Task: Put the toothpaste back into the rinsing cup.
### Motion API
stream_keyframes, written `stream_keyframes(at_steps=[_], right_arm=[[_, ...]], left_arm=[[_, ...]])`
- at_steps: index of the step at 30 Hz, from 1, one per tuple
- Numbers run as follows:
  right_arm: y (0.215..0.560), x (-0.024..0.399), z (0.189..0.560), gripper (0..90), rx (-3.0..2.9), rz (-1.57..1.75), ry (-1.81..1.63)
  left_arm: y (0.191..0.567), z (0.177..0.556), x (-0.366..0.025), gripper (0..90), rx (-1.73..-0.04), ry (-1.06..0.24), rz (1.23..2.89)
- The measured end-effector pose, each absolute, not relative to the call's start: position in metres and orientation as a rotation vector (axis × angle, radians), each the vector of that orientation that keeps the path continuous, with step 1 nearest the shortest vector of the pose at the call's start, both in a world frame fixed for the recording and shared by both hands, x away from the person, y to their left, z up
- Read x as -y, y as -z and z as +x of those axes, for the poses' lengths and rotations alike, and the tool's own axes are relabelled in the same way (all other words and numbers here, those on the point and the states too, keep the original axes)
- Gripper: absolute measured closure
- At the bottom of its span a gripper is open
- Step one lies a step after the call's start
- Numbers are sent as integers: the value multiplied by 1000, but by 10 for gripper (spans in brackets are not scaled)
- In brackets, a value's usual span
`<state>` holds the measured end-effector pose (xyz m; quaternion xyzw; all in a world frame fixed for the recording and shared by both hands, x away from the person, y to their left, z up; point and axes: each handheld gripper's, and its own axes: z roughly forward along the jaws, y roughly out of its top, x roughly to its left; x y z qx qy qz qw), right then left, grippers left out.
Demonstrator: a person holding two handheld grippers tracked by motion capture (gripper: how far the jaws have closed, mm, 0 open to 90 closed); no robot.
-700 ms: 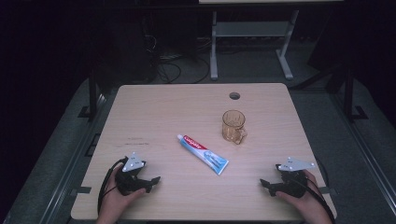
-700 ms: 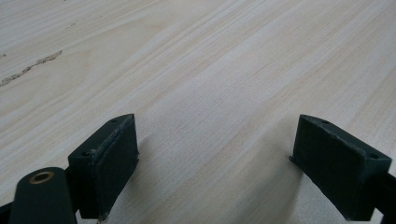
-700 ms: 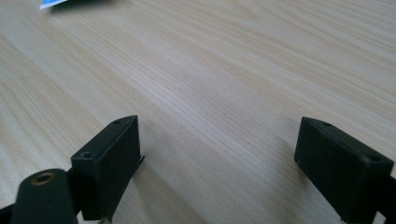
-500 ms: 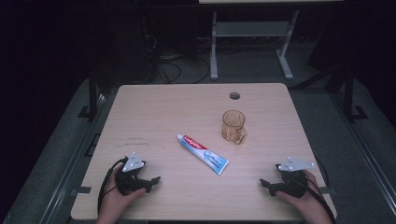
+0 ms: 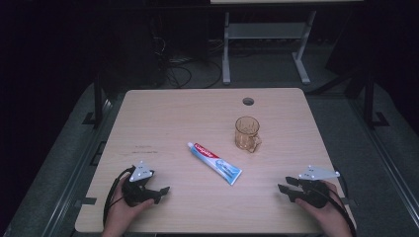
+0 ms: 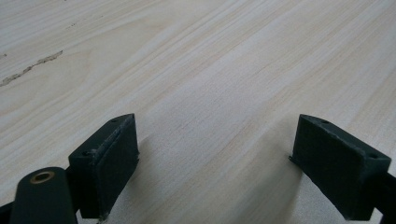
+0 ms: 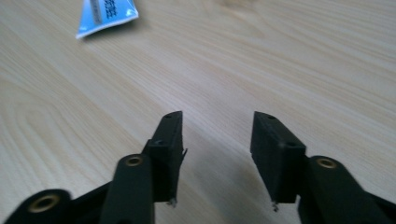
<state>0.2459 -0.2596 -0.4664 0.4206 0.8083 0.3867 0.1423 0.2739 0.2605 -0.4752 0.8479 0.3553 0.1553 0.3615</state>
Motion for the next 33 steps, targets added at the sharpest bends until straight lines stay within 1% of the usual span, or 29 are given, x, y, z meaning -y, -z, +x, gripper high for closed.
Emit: stream_keyframes(at_steps=[2, 3, 6, 8, 13, 22, 33], right_arm=[[464, 258, 245, 671, -2341, 1215, -1123], [462, 258, 245, 736, -2345, 1216, -1129], [457, 256, 244, 861, -2361, 1223, -1161], [454, 255, 245, 897, -2372, 1228, -1171], [450, 249, 250, 900, -2395, 1218, -1199], [444, 217, 264, 900, -2441, 1148, -1238], [436, 189, 284, 900, -2459, 1098, -1269]], left_arm=[[475, 274, -261, 131, -915, -400, 2184], [475, 274, -261, 131, -915, -400, 2184], [475, 274, -261, 131, -916, -400, 2184], [475, 274, -261, 131, -915, -400, 2183], [475, 274, -261, 131, -915, -401, 2183], [475, 274, -261, 132, -916, -401, 2183], [475, 274, -260, 133, -916, -402, 2181]])
